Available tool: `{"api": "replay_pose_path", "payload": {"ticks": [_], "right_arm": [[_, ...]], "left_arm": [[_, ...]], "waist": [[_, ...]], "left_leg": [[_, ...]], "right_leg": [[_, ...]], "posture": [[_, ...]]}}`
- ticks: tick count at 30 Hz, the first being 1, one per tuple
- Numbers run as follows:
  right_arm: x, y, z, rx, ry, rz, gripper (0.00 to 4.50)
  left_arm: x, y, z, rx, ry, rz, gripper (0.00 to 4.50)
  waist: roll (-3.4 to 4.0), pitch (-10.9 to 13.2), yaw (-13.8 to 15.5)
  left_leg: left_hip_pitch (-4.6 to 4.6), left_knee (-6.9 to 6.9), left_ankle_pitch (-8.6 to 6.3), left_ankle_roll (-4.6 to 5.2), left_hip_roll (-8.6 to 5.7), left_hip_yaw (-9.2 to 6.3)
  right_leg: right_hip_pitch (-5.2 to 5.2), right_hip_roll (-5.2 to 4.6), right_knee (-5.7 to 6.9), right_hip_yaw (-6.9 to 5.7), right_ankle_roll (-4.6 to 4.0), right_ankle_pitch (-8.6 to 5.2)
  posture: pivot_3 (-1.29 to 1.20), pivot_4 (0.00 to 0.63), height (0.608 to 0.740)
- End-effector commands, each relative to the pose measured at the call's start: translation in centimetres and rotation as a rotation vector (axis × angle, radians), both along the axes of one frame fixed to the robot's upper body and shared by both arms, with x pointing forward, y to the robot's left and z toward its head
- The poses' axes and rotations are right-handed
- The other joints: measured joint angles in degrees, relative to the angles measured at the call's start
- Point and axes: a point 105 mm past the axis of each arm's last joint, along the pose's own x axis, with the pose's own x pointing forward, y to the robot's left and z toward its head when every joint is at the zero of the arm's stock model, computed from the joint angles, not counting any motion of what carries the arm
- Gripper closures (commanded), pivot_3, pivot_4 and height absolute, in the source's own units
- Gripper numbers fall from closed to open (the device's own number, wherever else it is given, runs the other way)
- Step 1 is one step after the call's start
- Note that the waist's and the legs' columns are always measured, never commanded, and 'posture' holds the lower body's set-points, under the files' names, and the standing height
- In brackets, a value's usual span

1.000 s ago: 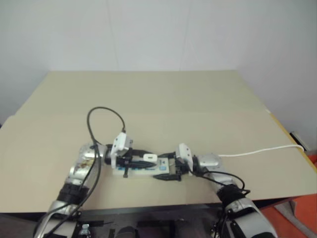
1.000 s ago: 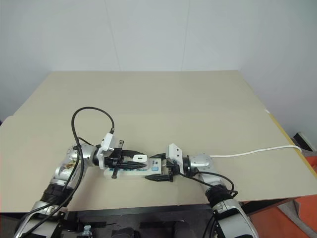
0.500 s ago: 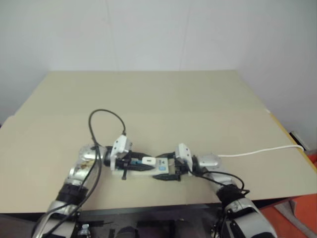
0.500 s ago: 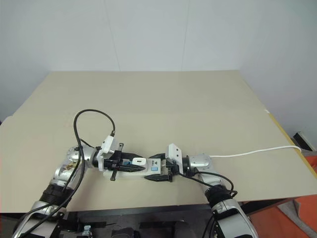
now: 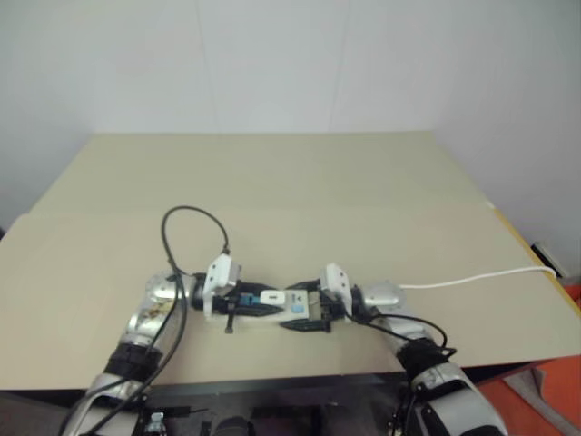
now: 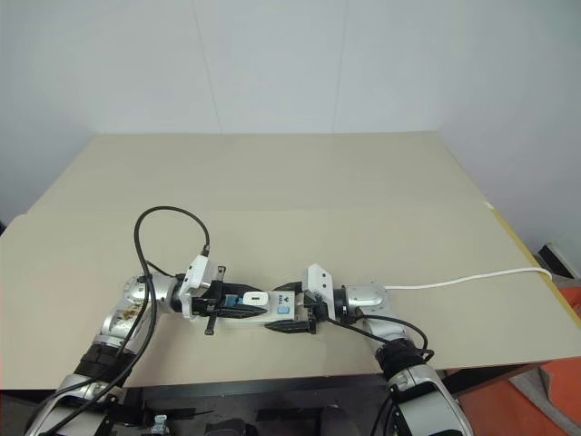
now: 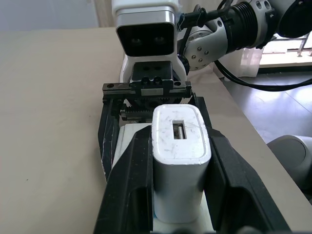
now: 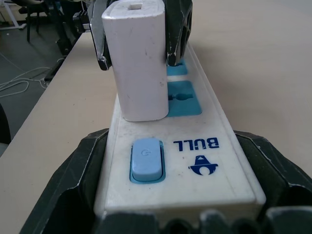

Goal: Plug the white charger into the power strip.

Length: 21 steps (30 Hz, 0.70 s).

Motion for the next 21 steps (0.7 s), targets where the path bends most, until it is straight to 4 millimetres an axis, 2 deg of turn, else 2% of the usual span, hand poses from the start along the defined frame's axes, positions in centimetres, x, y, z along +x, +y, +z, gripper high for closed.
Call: {"api": "replay_pose_path", "payload": {"ticks": [1,2,7,10,13,17,20,21], "right_arm": [[0.3,0.2,0.9,0.016,-0.023,0.006,1.08],[0.3,0.2,0.9,0.015,-0.023,0.005,1.08],[0.3,0.1,0.8,0.013,-0.02,0.005,1.08],[0.2,0.2,0.9,0.018,-0.021,0.008,1.08],[0.2,0.4,1.0,0.021,-0.022,0.011,1.08],[0.2,0.3,0.9,0.018,-0.021,0.012,1.08],[0.3,0.0,0.8,0.006,-0.016,-0.004,1.08],[0.4,-0.2,0.7,-0.001,-0.01,-0.012,0.73]], "left_arm": [[-0.4,1.1,-3.4,0.109,0.136,0.045,3.49],[-0.5,1.1,-3.3,0.113,0.142,0.039,3.49],[-0.4,1.0,-2.1,0.085,0.141,0.026,1.85],[-0.4,0.8,-0.1,0.023,0.134,-0.009,0.83],[-0.5,0.9,2.6,-0.023,0.109,-0.052,0.02],[-0.7,2.0,6.6,-0.037,0.031,-0.11,0.02],[-0.1,4.1,11.4,-0.08,-0.04,-0.107,0.02],[0.2,4.7,12.6,-0.089,-0.069,-0.092,0.0]], "waist": [[0.06,-0.1,0.0],[0.08,-0.1,0.0],[0.13,-0.2,-0.1],[0.13,-0.1,-0.1],[0.11,-0.1,-0.1],[0.04,-0.1,-0.1],[0.02,0.0,-0.1],[0.02,0.0,-0.1]], "left_leg": [[0.0,0.0,0.0,0.0,0.0,0.0],[0.0,0.0,0.0,0.0,0.0,0.0],[-0.01,-0.07,0.0,0.0,-0.01,0.0],[-0.03,-0.09,0.0,0.0,0.0,0.0],[-0.09,-0.08,0.0,0.0,0.0,-0.01],[-0.16,-0.08,0.0,0.0,0.02,-0.03],[-0.17,-0.08,0.0,0.0,0.01,-0.03],[-0.18,-0.09,0.0,0.0,0.02,-0.04]], "right_leg": [[0.0,0.0,0.0,0.0,0.02,-0.01],[0.0,0.0,0.0,0.0,0.03,-0.02],[-0.03,0.01,-0.06,0.02,0.05,-0.03],[-0.04,0.01,-0.1,0.02,0.04,-0.03],[-0.1,0.01,-0.1,0.01,0.05,-0.03],[-0.17,0.03,-0.11,-0.03,0.05,-0.03],[-0.16,0.03,-0.15,-0.04,0.06,-0.04],[-0.17,0.04,-0.16,-0.04,0.1,-0.06]], "posture": [[0.0,0.15,0.74],[0.0,0.15,0.74],[0.0,0.15,0.74],[0.0,0.15,0.74],[0.0,0.15,0.74],[0.0,0.15,0.74],[0.0,0.15,0.74],[0.0,0.15,0.74]]}}
